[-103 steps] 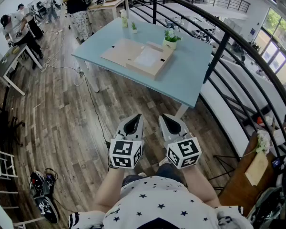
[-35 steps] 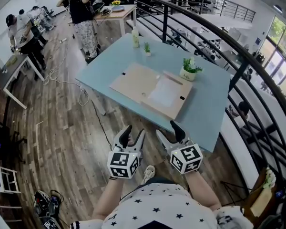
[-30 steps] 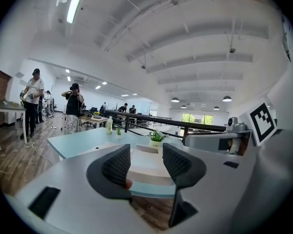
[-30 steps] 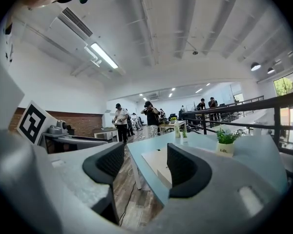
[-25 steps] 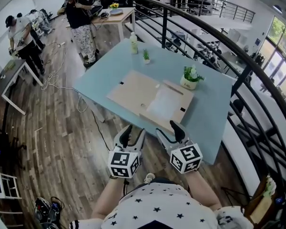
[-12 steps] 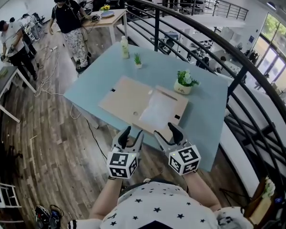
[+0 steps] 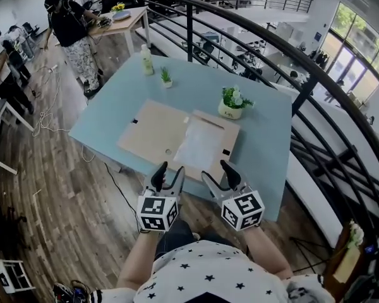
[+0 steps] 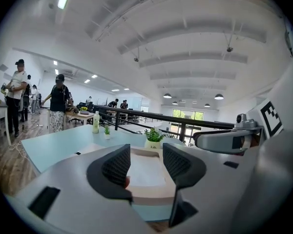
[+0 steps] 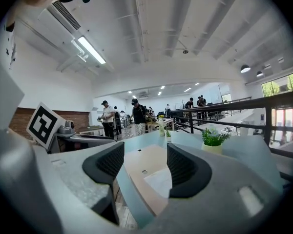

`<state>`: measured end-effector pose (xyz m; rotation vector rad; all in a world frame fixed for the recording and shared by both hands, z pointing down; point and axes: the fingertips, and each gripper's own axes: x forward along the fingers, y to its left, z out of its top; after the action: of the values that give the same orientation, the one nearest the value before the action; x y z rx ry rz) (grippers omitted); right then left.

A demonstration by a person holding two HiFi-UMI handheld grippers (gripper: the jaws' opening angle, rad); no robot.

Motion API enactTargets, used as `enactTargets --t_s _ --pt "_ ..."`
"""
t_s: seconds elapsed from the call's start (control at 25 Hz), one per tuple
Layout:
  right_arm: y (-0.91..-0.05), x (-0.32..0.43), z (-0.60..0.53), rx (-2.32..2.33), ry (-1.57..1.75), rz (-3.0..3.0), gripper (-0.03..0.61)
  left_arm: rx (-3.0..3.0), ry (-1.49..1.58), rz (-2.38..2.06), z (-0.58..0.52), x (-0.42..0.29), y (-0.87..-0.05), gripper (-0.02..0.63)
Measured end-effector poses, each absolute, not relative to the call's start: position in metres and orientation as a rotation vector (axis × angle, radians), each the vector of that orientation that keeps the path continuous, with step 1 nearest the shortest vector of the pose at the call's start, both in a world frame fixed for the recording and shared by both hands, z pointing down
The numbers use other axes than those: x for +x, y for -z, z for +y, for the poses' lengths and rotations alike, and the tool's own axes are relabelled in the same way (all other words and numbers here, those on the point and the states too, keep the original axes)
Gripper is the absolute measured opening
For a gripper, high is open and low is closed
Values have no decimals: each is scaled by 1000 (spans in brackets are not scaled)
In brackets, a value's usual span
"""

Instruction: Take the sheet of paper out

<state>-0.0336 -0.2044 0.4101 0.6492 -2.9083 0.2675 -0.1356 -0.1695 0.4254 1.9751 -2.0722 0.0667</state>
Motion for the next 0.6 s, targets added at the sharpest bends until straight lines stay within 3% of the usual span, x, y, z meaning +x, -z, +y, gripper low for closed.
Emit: enactTargets --t_s 0.6 --pt "-417 -71 -278 918 -332 -2847 259 2119 -168 -1870 -262 -181 -448 202"
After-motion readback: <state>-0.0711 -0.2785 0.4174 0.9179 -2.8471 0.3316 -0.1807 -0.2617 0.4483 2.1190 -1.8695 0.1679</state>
